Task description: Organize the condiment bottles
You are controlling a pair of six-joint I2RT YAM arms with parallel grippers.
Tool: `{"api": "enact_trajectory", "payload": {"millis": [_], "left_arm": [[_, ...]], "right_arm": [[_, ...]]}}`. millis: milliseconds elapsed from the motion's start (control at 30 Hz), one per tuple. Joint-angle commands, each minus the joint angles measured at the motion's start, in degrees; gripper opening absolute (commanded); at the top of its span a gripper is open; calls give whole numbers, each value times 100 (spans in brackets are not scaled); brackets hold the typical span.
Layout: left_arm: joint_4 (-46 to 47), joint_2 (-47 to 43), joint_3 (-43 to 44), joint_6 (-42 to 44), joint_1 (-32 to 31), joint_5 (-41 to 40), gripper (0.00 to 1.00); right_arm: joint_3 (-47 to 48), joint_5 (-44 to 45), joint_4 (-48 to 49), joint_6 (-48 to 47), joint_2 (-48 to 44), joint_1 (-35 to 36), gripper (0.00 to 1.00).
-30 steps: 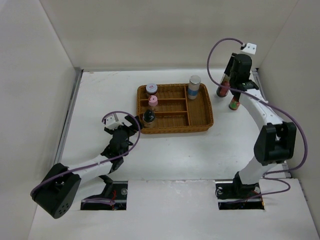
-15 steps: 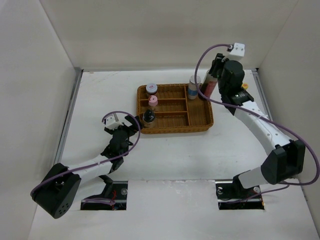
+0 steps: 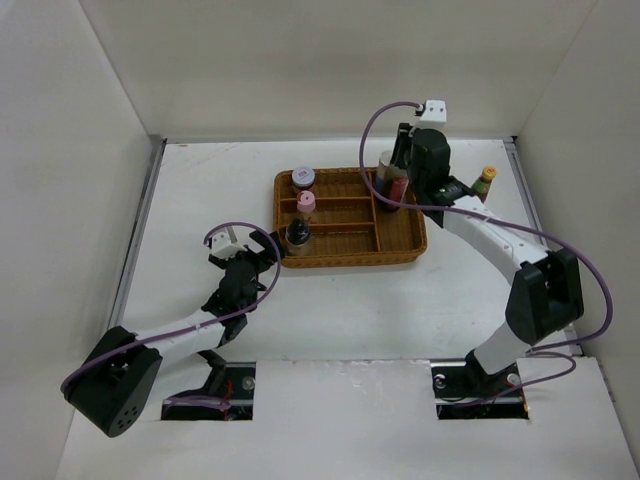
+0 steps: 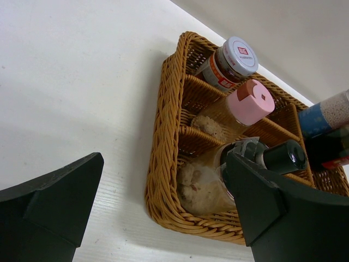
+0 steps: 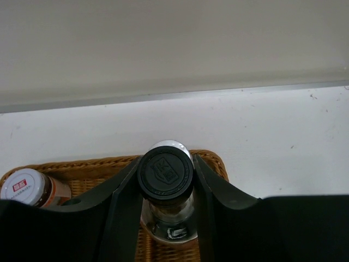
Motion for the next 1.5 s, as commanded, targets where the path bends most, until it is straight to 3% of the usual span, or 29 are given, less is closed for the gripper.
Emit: {"api": "enact_trajectory", "payload": {"millis": [0,400,633,767,867,1133,1267,1467], "left_arm": [[259,-96,15,-72,47,52,100],[259,-17,33,-81,47,61,100],[259,-52,33,-107,47,70,100],[259,-34,33,-107,47,70,100],[259,-87,24,-107,30,79,100],[259,-87,33,-125,12,122,100],[250,-78,33,-133,-5,131,100],[259,-43,42,-151,-32,131,100]], "right_arm": [[142,69,1264,-43,-118,89,27],[-420,298,1695,-271,93,150,31],[-640,359,1704,-271,-38,203,61],[-798,394,1651,-193,-477,203,71],[-939,368,1555,-61,-872,159,73],[-1642,674,897,712,-1796,-1210,84],[-1827,834,448,827,-1700,-2019,89],[-1836,685,166,871,-1322,-2574,91]]}}
